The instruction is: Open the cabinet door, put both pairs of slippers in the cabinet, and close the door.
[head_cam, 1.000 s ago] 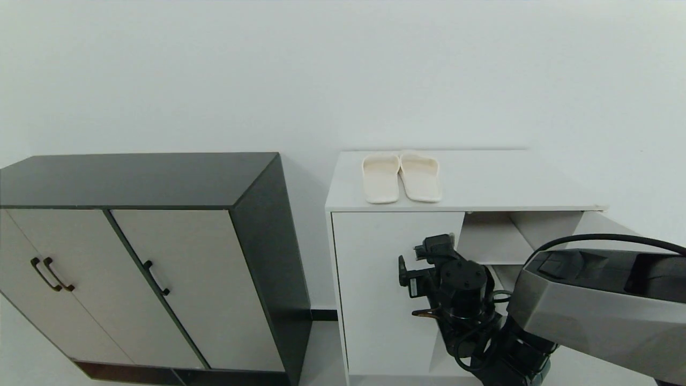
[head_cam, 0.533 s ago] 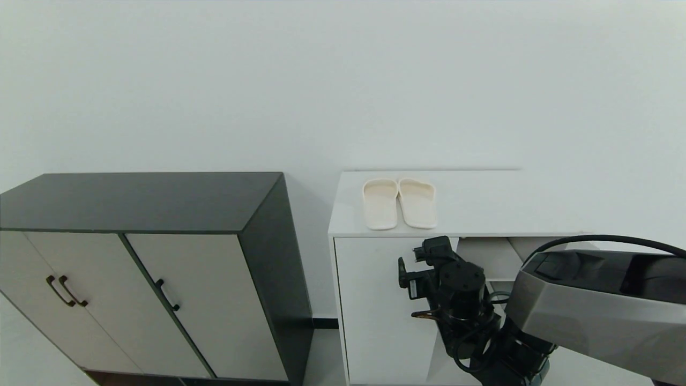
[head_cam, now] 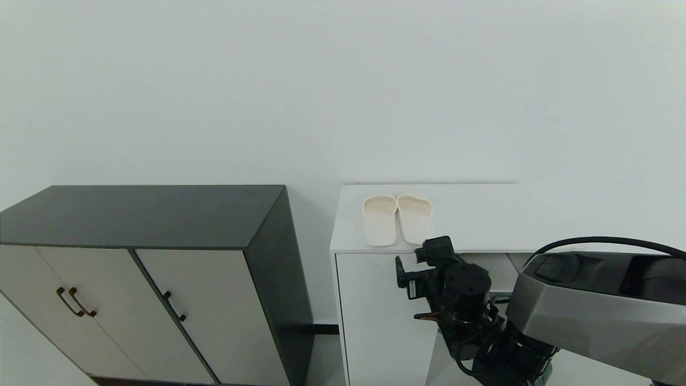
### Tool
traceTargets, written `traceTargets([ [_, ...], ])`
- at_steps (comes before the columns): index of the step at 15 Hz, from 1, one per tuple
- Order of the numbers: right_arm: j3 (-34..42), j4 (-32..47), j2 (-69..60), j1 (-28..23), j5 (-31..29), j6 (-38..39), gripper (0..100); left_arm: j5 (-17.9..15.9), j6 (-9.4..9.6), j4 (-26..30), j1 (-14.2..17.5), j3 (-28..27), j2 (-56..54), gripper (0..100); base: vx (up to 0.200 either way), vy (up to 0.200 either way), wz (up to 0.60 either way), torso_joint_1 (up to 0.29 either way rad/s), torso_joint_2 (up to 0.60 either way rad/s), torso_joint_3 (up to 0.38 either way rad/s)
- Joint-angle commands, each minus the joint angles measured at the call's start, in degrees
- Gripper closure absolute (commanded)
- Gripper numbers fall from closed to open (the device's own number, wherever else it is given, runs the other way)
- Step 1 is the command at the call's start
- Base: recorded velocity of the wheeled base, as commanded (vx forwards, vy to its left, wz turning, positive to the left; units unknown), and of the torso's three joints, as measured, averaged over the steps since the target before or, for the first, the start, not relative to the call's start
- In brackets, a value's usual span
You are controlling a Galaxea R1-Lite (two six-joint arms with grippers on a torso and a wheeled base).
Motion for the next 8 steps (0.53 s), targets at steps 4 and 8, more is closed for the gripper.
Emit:
traceTargets([
  [4, 1.9, -2.2, 0.7, -0.1, 2.2, -1.7, 0, 0.1, -0.01, 0.0, 0.0, 0.0, 0.1, 100, 0.0, 0.0, 0.0, 0.005, -0.01, -0.008],
  [8, -2.8, 0.6, -1.0, 0.1, -2.2, -8.5, 0, 0.1, -0.01, 0.0, 0.0, 0.0, 0.1, 100, 0.0, 0.0, 0.0, 0.0, 0.0, 0.0],
])
